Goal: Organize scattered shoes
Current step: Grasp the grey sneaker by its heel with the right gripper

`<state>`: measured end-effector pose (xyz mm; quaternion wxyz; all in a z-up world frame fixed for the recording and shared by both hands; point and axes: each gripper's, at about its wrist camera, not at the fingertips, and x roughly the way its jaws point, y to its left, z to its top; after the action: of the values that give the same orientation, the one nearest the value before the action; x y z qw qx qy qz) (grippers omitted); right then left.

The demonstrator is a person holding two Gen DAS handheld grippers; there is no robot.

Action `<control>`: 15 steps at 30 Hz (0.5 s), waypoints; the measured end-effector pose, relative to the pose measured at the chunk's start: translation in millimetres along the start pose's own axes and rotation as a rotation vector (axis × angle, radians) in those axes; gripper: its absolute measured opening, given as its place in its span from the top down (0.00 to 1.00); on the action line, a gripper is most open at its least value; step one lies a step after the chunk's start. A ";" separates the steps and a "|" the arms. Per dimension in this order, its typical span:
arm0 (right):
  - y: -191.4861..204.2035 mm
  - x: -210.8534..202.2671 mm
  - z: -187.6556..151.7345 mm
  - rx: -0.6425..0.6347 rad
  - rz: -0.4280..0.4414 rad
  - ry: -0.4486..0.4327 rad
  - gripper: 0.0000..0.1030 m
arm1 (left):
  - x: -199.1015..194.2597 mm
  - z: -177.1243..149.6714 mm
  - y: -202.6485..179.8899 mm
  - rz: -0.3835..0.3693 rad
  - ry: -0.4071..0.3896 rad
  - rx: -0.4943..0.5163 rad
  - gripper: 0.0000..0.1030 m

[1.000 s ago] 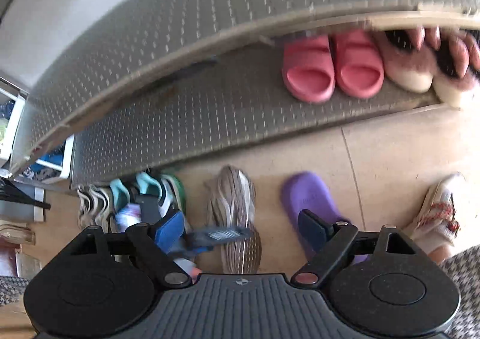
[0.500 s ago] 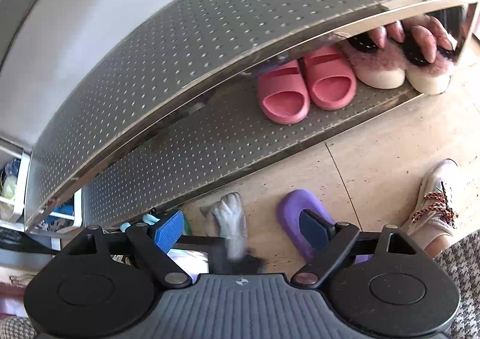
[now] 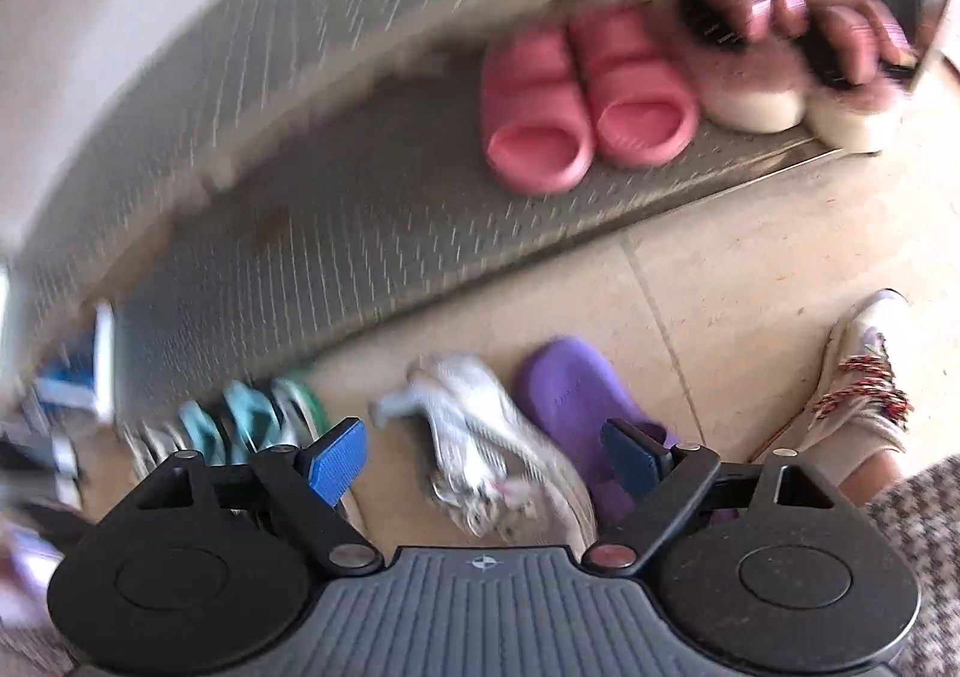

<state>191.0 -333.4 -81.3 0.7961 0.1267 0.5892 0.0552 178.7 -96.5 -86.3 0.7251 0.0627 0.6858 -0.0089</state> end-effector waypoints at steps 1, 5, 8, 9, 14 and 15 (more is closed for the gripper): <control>8.2 14.2 -5.6 -0.055 -0.021 0.023 0.17 | 1.6 -5.3 3.9 -0.013 -0.001 -0.013 0.10; 39.6 64.4 -22.6 -0.266 -0.084 0.082 0.18 | 7.9 -26.5 19.7 -0.067 -0.004 -0.065 0.10; 55.2 100.7 -25.4 -0.349 -0.105 0.081 0.19 | 12.6 -42.4 31.5 -0.107 -0.007 -0.104 0.12; 55.5 108.7 -24.1 -0.337 -0.107 0.077 0.19 | 14.1 -47.7 35.4 -0.121 -0.008 -0.117 0.12; 43.2 146.4 -10.2 -0.139 -0.104 0.034 0.18 | 15.2 -64.0 47.1 -0.149 -0.034 -0.113 0.11; 40.0 154.3 -9.0 -0.115 -0.127 0.054 0.20 | 16.9 -64.5 48.5 -0.147 -0.031 -0.112 0.11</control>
<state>231.1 -257.1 -215.7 0.7877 0.0417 0.6133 0.0419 120.5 -40.6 -102.6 0.7352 -0.0287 0.6768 -0.0245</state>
